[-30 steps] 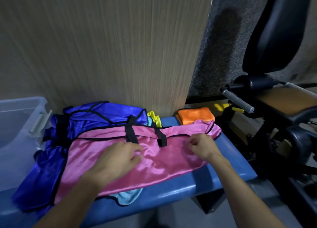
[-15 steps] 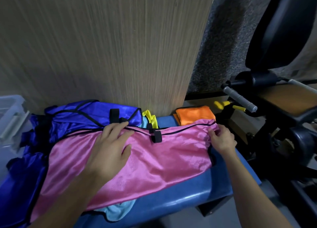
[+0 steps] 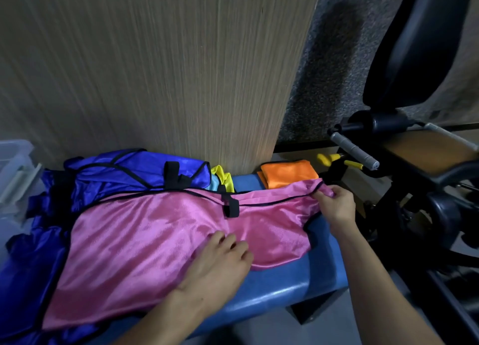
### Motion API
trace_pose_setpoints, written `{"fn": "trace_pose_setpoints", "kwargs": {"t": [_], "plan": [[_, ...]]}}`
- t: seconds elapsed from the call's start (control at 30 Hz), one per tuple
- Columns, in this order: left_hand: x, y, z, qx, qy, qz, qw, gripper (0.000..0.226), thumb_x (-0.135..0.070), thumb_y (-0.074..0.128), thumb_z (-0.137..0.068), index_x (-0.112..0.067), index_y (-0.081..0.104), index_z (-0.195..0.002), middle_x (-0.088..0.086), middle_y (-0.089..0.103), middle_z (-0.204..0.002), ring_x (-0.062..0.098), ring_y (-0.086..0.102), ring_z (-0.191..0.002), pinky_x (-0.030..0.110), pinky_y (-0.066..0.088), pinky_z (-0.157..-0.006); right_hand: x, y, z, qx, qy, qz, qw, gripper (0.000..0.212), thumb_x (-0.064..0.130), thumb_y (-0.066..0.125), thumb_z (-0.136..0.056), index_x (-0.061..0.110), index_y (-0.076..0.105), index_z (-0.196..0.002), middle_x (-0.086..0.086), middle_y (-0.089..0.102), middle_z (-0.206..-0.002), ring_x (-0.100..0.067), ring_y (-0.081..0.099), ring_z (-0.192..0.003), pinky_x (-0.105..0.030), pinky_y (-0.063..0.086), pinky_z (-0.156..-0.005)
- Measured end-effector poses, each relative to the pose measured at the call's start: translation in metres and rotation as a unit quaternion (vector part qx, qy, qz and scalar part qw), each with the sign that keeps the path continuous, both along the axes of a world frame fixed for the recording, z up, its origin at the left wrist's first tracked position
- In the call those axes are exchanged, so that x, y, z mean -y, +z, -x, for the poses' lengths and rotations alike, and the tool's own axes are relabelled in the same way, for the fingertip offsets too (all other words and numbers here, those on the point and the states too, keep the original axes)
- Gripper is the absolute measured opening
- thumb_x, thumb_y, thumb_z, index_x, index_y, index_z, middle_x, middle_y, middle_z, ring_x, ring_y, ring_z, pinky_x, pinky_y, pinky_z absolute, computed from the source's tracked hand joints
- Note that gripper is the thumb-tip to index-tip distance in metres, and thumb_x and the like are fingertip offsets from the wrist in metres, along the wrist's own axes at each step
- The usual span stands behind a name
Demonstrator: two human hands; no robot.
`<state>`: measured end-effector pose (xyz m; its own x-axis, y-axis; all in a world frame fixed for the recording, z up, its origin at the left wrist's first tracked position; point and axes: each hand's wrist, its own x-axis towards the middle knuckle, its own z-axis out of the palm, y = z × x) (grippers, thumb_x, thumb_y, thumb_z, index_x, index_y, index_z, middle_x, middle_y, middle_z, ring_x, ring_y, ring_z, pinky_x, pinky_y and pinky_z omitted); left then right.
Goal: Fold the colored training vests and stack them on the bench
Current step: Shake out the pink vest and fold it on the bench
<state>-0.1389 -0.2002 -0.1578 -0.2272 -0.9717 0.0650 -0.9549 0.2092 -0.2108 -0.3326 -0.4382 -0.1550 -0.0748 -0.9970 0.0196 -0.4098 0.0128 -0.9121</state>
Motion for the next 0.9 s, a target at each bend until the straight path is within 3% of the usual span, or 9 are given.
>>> {"fn": "trace_pose_setpoints", "kwargs": {"t": [0.1,0.2,0.27,0.33,0.43,0.5,0.67,0.8,0.9], "plan": [[-0.004,0.008,0.002,-0.042,-0.017,0.024,0.999,0.027,-0.023,0.083,-0.057,-0.026,0.063,-0.076,-0.008,0.057,-0.074,0.017,0.056,-0.067,0.033,0.048,-0.068,-0.007,0.000,0.011,0.006,-0.003,-0.012,1.000,0.008,0.020,0.075,-0.080,0.020,0.070,-0.074,-0.003,0.066,-0.071,-0.023,0.060,-0.070,-0.041,0.051,-0.067],[-0.019,0.023,-0.001,-0.177,-0.044,0.042,0.982,0.004,-0.034,0.057,-0.081,-0.031,0.056,-0.082,-0.013,0.055,-0.082,0.012,0.053,-0.079,0.030,0.043,-0.074,-0.011,-0.004,0.025,0.007,0.001,-0.019,1.000,0.007,0.027,0.078,-0.073,0.026,0.072,-0.071,-0.002,0.067,-0.065,-0.025,0.063,-0.068,-0.045,0.054,-0.070],[-0.029,0.033,-0.003,-0.216,-0.038,0.025,0.975,0.008,-0.037,0.050,-0.081,-0.030,0.054,-0.081,-0.013,0.054,-0.083,0.011,0.051,-0.081,0.030,0.043,-0.075,-0.011,-0.008,0.034,-0.004,0.009,-0.040,0.999,0.011,0.030,0.079,-0.069,0.021,0.073,-0.070,-0.008,0.071,-0.069,-0.033,0.069,-0.074,-0.048,0.057,-0.076],[-0.037,0.032,-0.007,-0.204,-0.029,0.009,0.978,0.010,-0.039,0.049,-0.079,-0.030,0.054,-0.080,-0.014,0.054,-0.083,0.010,0.051,-0.082,0.031,0.046,-0.076,-0.019,-0.004,0.037,-0.033,0.033,-0.070,0.996,0.017,0.024,0.081,-0.074,0.012,0.070,-0.069,-0.010,0.071,-0.072,-0.033,0.069,-0.077,-0.046,0.057,-0.079],[-0.040,0.029,-0.009,-0.176,-0.018,-0.039,0.983,0.022,-0.046,0.046,-0.080,-0.032,0.062,-0.085,-0.016,0.056,-0.091,0.009,0.054,-0.089,0.033,0.047,-0.083,-0.026,0.002,0.040,-0.082,0.068,-0.080,0.991,0.025,0.021,0.078,-0.083,0.006,0.064,-0.068,-0.006,0.061,-0.067,-0.024,0.060,-0.069,-0.034,0.047,-0.066],[-0.039,0.028,-0.007,-0.175,-0.018,-0.036,0.984,0.029,-0.053,0.044,-0.082,-0.034,0.065,-0.089,-0.017,0.057,-0.094,0.008,0.052,-0.092,0.032,0.045,-0.086,-0.027,0.003,0.040,-0.112,0.085,-0.078,0.987,0.032,0.026,0.076,-0.085,0.010,0.059,-0.064,-0.005,0.058,-0.065,-0.022,0.057,-0.065,-0.032,0.042,-0.059],[-0.031,0.023,0.003,-0.186,-0.021,-0.005,0.982,0.034,-0.056,0.037,-0.093,-0.032,0.061,-0.089,-0.015,0.056,-0.090,0.007,0.050,-0.086,0.030,0.043,-0.083,-0.028,0.003,0.040,-0.106,0.068,-0.058,0.990,0.037,0.034,0.074,-0.085,0.012,0.056,-0.063,-0.005,0.052,-0.061,-0.023,0.052,-0.061,-0.034,0.041,-0.060],[-0.014,0.033,0.016,-0.253,-0.009,0.014,0.967,0.023,-0.049,0.043,-0.097,-0.034,0.060,-0.099,-0.018,0.059,-0.093,0.001,0.054,-0.085,0.027,0.048,-0.078,-0.037,0.007,0.041,-0.101,0.070,0.009,0.992,0.038,0.026,0.072,-0.085,0.014,0.046,-0.061,0.000,0.045,-0.055,-0.018,0.043,-0.054,-0.033,0.034,-0.053],[0.025,0.057,0.030,-0.314,-0.009,0.050,0.948,0.014,-0.043,0.059,-0.095,-0.034,0.063,-0.104,-0.021,0.066,-0.094,-0.006,0.053,-0.075,0.024,0.050,-0.072,-0.047,0.014,0.037,-0.104,0.096,0.069,0.987,0.033,0.024,0.072,-0.084,0.016,0.050,-0.061,0.002,0.055,-0.056,-0.017,0.052,-0.056,-0.033,0.039,-0.053]]}}
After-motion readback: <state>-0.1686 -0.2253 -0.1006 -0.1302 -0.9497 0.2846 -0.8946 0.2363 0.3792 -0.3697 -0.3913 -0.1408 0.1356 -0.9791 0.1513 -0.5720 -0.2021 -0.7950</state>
